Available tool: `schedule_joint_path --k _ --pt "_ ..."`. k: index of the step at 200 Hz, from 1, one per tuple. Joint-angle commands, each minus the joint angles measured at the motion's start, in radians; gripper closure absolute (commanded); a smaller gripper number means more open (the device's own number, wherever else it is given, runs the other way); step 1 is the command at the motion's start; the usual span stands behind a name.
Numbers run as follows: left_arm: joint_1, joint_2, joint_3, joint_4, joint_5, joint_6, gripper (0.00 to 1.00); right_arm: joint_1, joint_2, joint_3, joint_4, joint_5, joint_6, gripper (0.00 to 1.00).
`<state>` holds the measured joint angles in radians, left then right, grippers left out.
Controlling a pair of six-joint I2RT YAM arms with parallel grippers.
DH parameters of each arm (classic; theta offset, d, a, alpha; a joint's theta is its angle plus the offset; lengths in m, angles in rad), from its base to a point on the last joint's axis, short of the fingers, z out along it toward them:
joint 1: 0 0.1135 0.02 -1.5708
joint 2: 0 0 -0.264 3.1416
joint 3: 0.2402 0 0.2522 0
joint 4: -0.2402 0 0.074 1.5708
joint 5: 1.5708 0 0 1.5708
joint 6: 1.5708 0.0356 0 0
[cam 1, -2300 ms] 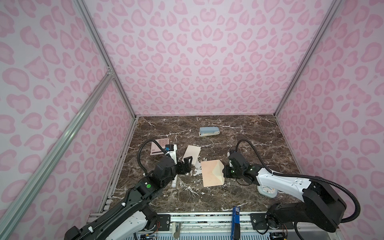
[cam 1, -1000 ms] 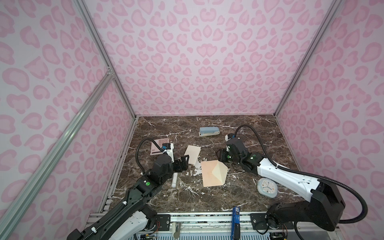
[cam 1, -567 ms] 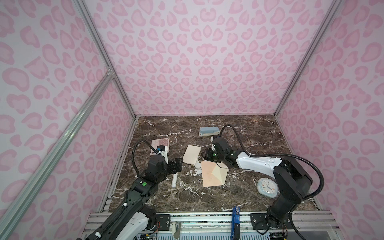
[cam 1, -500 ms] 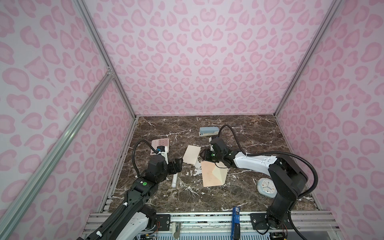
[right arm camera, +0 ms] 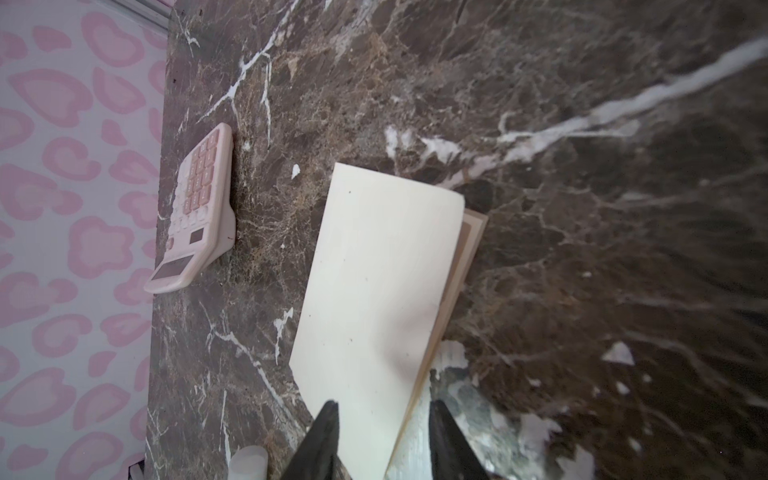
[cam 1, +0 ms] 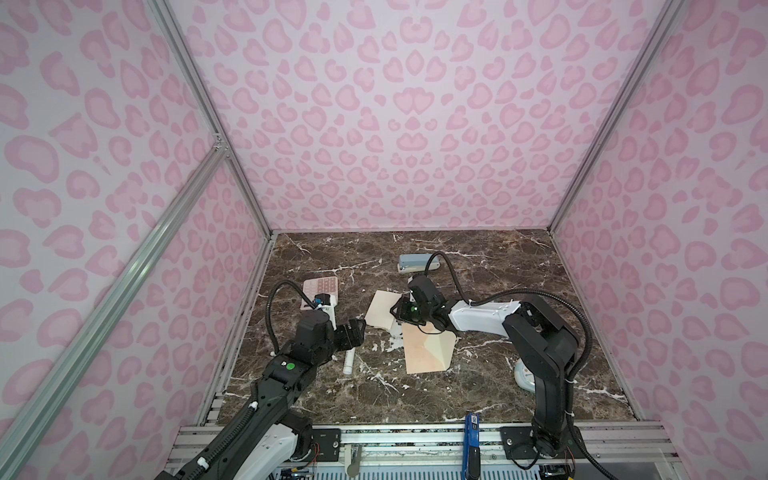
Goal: Place the letter into the envelope and seal it
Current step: 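Move the right gripper to the folded cream letter and grasp its edge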
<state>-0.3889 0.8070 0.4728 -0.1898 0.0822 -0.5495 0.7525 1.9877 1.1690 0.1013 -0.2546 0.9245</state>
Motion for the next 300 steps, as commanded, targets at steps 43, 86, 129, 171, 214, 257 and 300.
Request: schedule_joint_path --k 43,86,129,171,214,257,300 --pt "0.006 0.013 -0.002 0.038 0.030 0.013 0.09 0.003 0.049 0.018 0.044 0.000 0.044 0.62" --pt "0.008 0.018 -0.005 0.043 0.035 0.011 0.09 0.004 0.065 0.028 0.055 -0.011 0.054 0.64" --pt "0.009 0.020 -0.003 0.043 0.040 0.011 0.10 0.005 0.071 0.036 0.061 -0.018 0.058 0.68" --pt "0.009 0.022 -0.001 0.040 0.046 0.009 0.10 0.005 0.077 0.039 0.064 -0.025 0.063 0.72" --pt "0.010 0.011 -0.004 0.030 0.043 0.010 0.10 0.005 0.074 0.039 0.064 -0.029 0.062 0.79" --pt "0.009 0.008 0.000 0.024 0.044 0.007 0.10 0.005 0.054 0.040 0.062 -0.035 0.054 0.93" --pt "0.010 0.002 0.010 0.016 0.045 0.003 0.10 0.005 0.027 0.044 0.055 -0.043 0.029 0.99"
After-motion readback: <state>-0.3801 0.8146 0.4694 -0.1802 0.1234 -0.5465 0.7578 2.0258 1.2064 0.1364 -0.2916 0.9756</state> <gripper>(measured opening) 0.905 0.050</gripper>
